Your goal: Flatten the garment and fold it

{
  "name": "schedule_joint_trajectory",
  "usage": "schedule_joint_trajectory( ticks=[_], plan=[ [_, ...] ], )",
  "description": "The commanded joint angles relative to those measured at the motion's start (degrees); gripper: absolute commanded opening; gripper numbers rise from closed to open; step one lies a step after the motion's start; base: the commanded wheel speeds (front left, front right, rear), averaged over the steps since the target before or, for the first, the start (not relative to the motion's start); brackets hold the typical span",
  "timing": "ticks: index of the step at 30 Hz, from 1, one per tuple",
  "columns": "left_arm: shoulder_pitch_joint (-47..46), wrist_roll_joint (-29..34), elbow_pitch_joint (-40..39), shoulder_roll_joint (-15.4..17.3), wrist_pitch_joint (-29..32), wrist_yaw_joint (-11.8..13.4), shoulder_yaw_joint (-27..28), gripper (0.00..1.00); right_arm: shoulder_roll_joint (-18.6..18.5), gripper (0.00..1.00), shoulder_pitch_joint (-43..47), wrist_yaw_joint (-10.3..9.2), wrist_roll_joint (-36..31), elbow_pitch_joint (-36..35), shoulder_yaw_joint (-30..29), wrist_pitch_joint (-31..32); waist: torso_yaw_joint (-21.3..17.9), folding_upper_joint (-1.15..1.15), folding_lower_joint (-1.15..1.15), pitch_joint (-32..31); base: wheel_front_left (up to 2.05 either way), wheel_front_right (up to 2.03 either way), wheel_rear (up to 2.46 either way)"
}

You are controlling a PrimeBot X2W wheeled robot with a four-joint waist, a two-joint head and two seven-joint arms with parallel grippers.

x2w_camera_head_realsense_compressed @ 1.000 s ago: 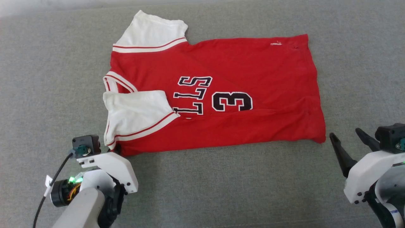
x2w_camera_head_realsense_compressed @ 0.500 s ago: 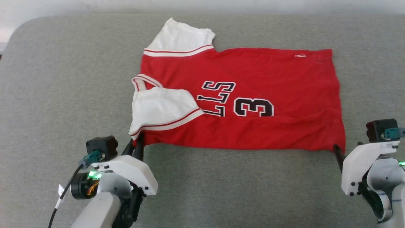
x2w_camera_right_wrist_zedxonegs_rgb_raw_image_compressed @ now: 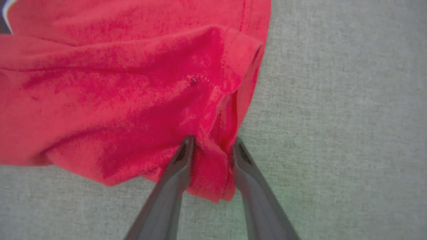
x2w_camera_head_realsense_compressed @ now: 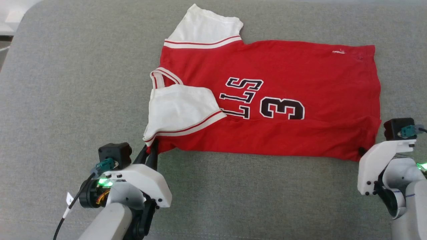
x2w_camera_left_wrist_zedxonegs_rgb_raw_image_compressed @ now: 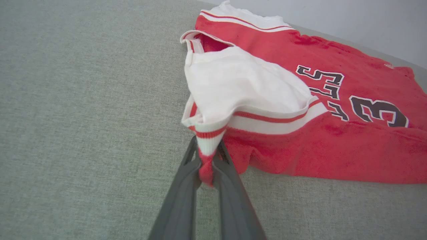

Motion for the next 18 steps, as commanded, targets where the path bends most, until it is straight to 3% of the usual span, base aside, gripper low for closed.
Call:
schedule_joint_trajectory(
  ticks=[1, 8, 18],
  plan=[
    [-0.59, 0.24, 0.21, 0.46, 0.15, 0.22, -0.05, 0.0, 0.34, 0.0, 1.22, -0.05, 0.18, 2.65, 0.57, 0.62, -0.25, 0.0, 0.0, -0.48, 0.0, 0.0, 0.0],
    [1.73, -0.51, 1.95, 2.88, 1.41, -0.69, -0.18, 0.0, -1.92, 0.0, 2.57, -0.05, 3.86, 0.42, 1.1, 0.07, -1.65, 0.0, 0.0, -5.3, 0.0, 0.0, 0.0],
    [11.46, -4.24, -1.97, 6.85, 9.54, 1.18, -1.27, 0.0, -5.68, 0.0, 12.02, -0.05, 9.0, -13.1, -0.73, 7.77, -2.92, 0.0, 0.0, -11.19, 0.0, 0.0, 0.0]
  ],
)
